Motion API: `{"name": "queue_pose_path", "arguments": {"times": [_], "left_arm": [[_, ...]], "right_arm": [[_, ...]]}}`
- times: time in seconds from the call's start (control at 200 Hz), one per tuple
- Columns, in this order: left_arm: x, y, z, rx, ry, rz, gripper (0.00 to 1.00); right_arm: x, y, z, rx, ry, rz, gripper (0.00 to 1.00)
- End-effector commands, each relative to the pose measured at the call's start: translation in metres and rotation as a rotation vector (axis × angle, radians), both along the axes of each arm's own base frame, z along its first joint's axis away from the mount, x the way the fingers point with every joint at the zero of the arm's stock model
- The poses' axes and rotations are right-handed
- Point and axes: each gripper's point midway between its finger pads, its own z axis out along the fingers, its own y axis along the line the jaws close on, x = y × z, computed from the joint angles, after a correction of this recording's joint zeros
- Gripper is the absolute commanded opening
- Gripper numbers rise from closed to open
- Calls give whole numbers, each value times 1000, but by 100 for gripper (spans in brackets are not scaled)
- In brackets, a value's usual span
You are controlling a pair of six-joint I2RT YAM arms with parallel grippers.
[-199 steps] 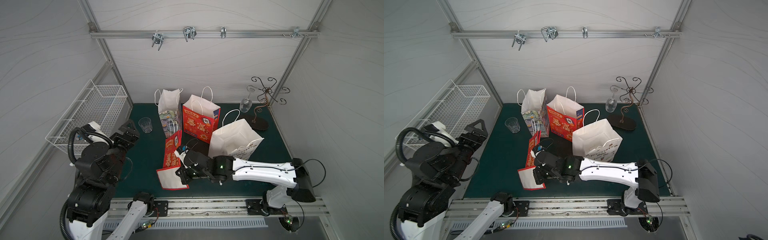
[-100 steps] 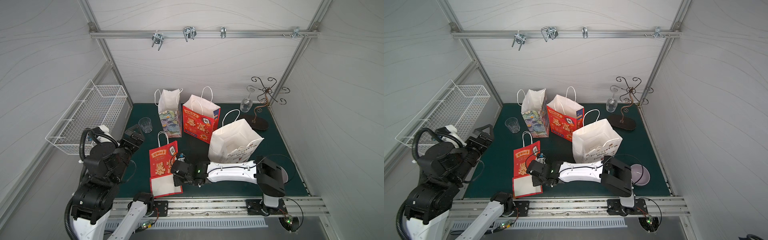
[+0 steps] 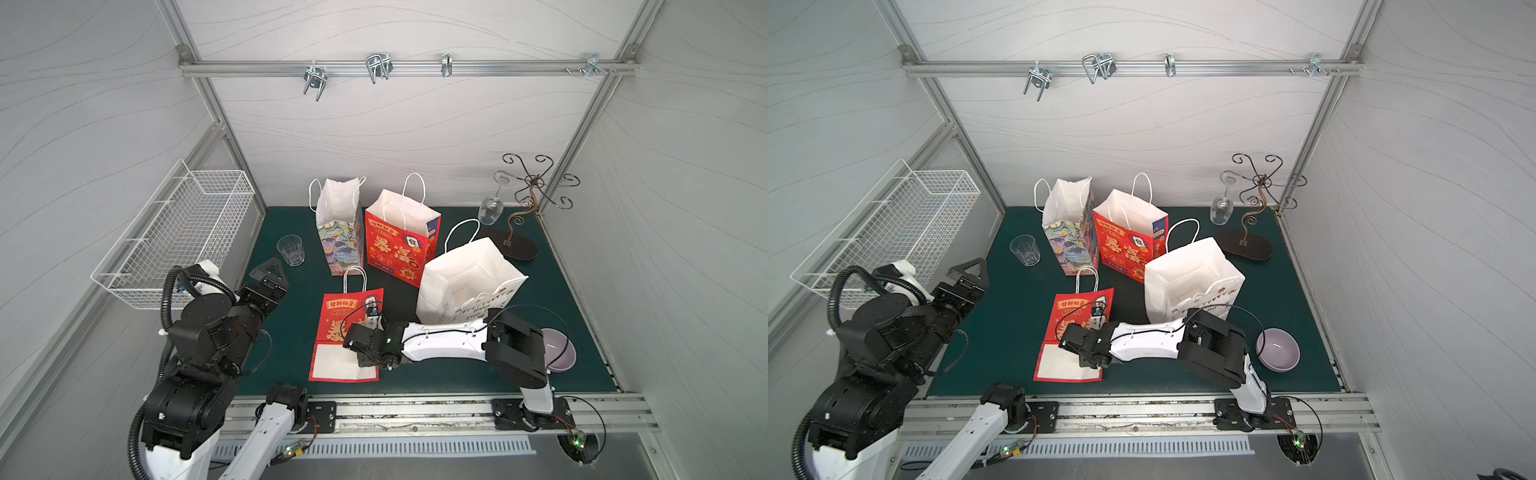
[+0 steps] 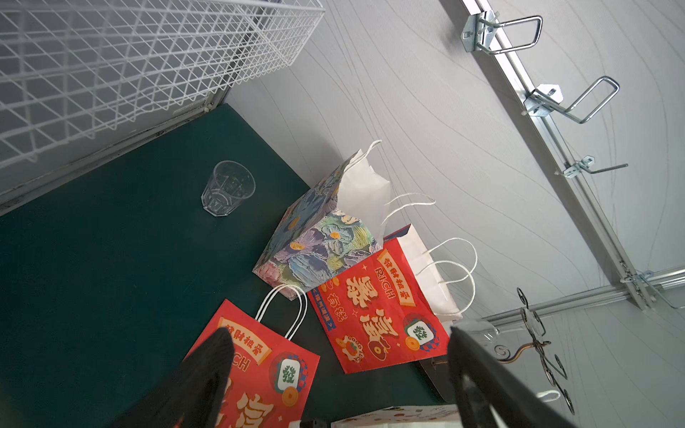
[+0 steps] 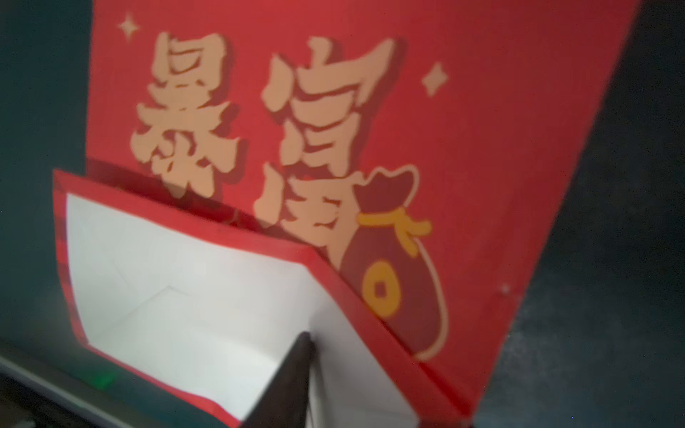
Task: Put away the paper bag
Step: Place the paper bag at the center of the board.
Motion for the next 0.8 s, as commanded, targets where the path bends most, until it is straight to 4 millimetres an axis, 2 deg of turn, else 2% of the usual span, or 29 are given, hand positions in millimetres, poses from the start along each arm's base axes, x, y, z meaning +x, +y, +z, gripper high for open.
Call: {"name": "queue_pose_path", "arguments": {"times": [0.0,0.1,0.175,0.225,0.29,0.385,0.47,0.53,0.59,0.695,0.795], "left_arm": [[1,-2,-2,1,6,-10,92],[6,-5,-4,12,10,-30,92],[11,-10,-4,23,13,-54,92],[14,-14,-3,32,9,-80,92],[19,-22,1,44,-12,-125,91],[27,-38,9,58,-54,-214,91],[34,-58,17,71,-105,-327,91],[38,-71,22,79,-150,-403,91],[42,-83,24,84,-187,-469,92],[50,-103,29,97,-263,-578,92],[58,-119,28,101,-312,-668,92]], "right_arm": [[14,-15,5,-80,-78,-4,61],[19,-21,19,-93,-115,16,74],[21,-24,38,-84,-143,44,82],[20,-25,55,-62,-160,72,84],[15,-24,85,-7,-176,133,85],[-2,-18,142,128,-191,298,83],[-20,-26,194,225,-200,428,81],[-30,-40,230,277,-222,495,80],[-30,-64,258,292,-259,489,79],[-21,-109,305,326,-291,446,74],[-7,-145,335,330,-292,405,73]]}}
